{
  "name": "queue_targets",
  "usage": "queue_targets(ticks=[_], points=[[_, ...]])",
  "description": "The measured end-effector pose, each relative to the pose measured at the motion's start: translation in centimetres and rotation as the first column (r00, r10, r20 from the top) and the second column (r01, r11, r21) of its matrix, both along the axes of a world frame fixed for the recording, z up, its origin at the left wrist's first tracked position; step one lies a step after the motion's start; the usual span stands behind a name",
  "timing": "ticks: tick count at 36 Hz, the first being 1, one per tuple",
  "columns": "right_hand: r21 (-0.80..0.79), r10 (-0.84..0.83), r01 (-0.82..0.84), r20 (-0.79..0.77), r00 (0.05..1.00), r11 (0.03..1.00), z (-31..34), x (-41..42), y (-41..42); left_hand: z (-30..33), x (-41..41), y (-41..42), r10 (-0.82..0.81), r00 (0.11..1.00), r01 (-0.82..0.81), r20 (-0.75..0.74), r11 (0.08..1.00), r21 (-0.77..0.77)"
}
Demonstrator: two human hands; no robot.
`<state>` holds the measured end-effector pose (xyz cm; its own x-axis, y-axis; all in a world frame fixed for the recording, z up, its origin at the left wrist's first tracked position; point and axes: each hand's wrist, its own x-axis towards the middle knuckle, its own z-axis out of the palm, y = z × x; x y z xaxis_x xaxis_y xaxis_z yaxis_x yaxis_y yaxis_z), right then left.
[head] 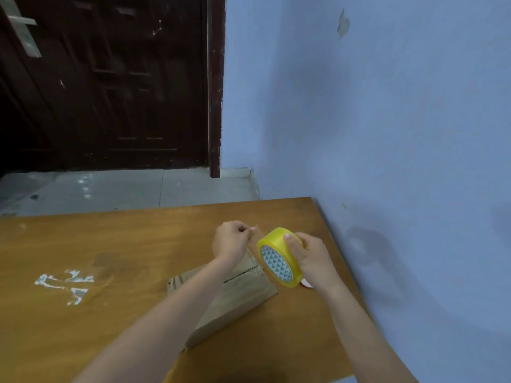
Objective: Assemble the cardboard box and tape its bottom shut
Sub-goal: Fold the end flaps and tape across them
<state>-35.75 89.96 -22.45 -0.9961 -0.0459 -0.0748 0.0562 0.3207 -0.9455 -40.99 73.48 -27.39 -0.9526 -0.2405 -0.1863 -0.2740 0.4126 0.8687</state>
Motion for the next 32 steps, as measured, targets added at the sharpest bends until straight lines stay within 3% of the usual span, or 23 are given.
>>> queue_targets(ticks=[3,8,17,25,32], points=[[0.106,0.006,-0.008,0.019,1.0,0.994,0.2,0.0,0.2,-0.4,0.1,0.8,-0.023,1.0,0.024,0.02,0.997,-0.073],[0.345,0.04,-0.071,0.096,0.995,0.936,0.6,0.1,1.2,-0.9,-0.6,0.5,0.043,0.997,-0.04,0.063,0.998,-0.053],[0.427,0.064,-0.18,0.272,0.96,0.886,1.3,1.5,2.1,-0.9,-2.2,-0.7,-0.014,0.997,0.024,0.075,0.991,-0.133],[0.619,0.034,-0.222,0.3,0.953,0.753,1.0,1.9,1.3,-2.7,-1.4,0.1,-0.03,0.998,0.044,0.053,0.962,-0.269],[0.605,-0.005,-0.223,0.351,0.936,0.764,-0.9,2.4,0.8,-4.7,-0.8,-0.4,-0.029,1.0,0.027,-0.004,0.977,-0.209]])
